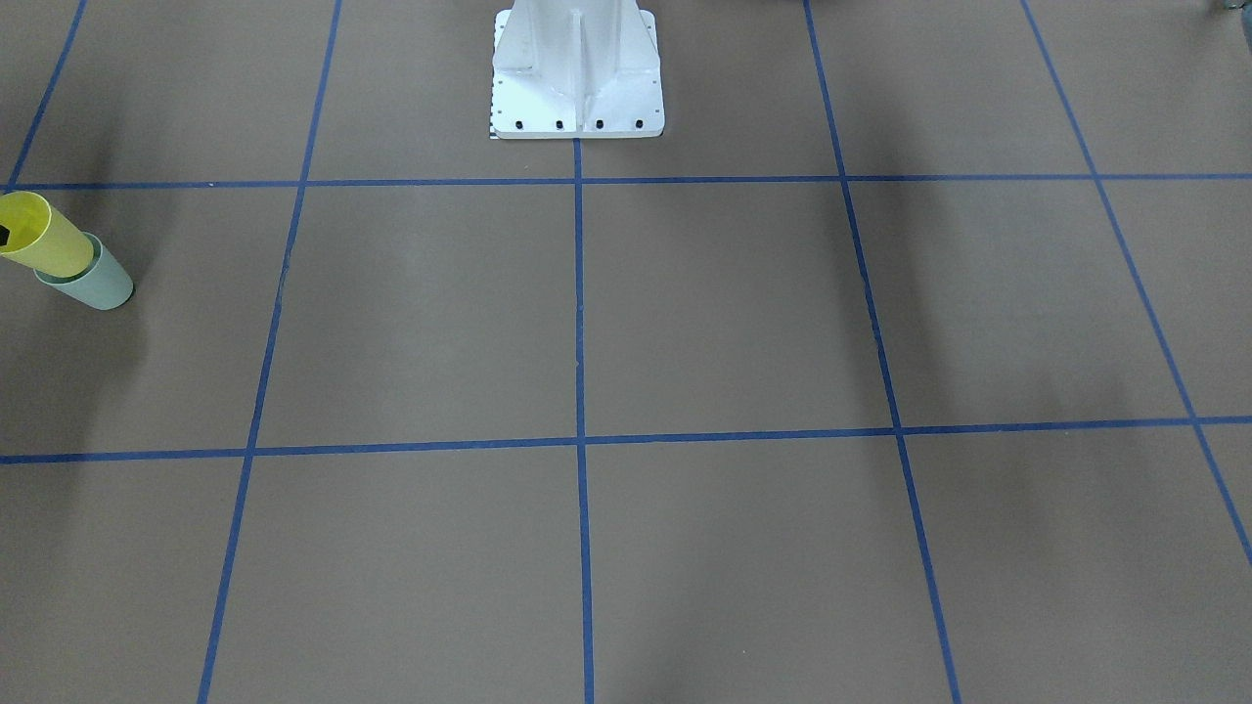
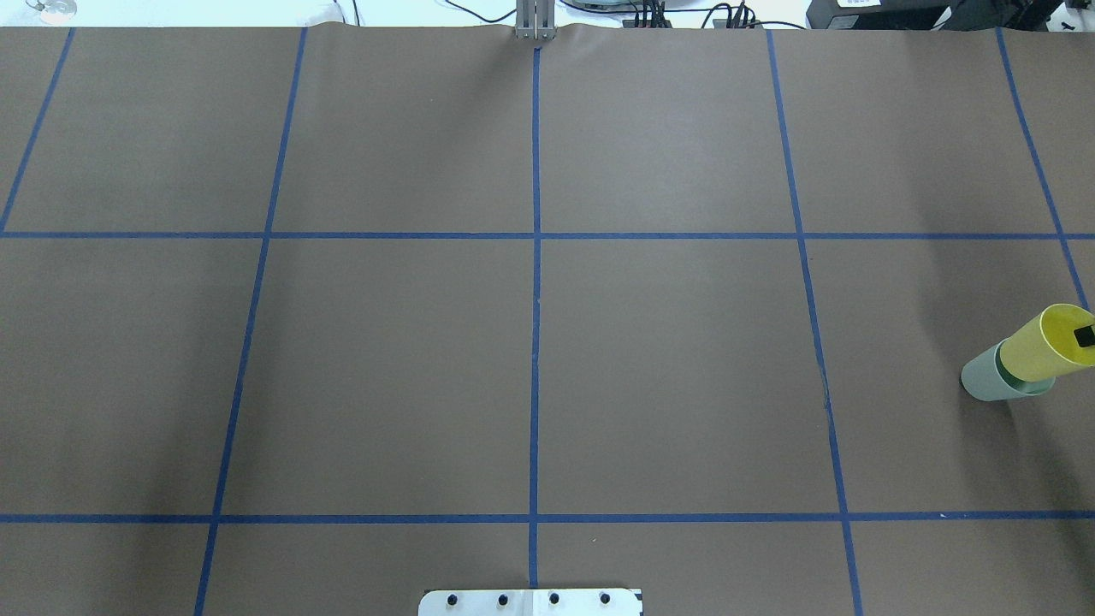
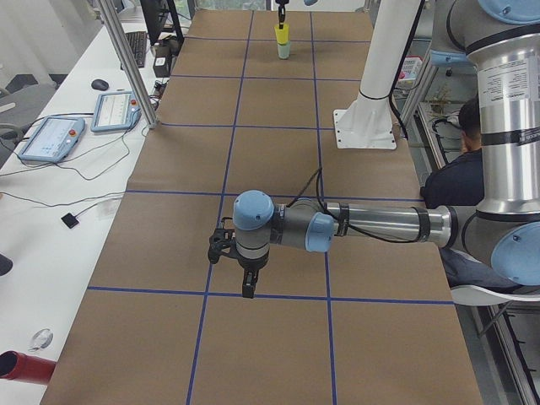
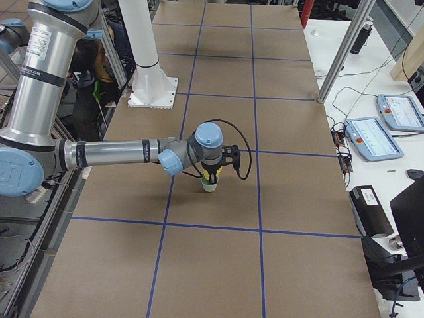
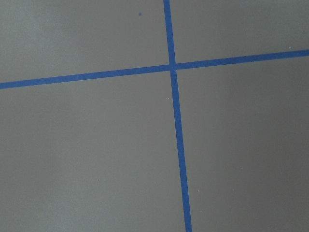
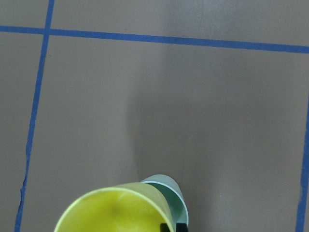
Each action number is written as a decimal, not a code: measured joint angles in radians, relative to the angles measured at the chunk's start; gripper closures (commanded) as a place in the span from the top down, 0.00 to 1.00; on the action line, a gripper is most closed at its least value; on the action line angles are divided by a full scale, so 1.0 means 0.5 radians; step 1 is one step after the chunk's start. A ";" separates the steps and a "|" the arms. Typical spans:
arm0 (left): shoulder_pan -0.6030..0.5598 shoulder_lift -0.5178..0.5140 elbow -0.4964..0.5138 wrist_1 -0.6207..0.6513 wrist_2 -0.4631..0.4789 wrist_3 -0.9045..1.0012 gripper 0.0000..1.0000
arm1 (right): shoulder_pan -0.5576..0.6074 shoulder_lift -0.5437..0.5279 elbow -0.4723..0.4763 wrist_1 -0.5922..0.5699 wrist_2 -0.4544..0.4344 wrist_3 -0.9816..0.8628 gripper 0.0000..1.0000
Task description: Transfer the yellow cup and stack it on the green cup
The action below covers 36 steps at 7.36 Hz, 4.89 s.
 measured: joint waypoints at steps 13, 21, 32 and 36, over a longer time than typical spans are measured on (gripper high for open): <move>0.000 -0.002 0.000 0.000 0.003 0.004 1.00 | 0.263 0.113 -0.044 -0.454 -0.257 -0.463 1.00; -0.006 -0.068 0.078 0.006 0.015 -0.007 1.00 | 0.601 0.334 -0.077 -1.097 -0.284 -0.826 1.00; -0.001 -0.083 0.046 0.006 0.069 0.001 1.00 | 0.602 0.332 -0.118 -1.099 -0.283 -0.821 1.00; -0.001 -0.091 0.024 -0.046 0.058 0.007 1.00 | 0.601 0.332 -0.138 -1.100 -0.283 -0.822 1.00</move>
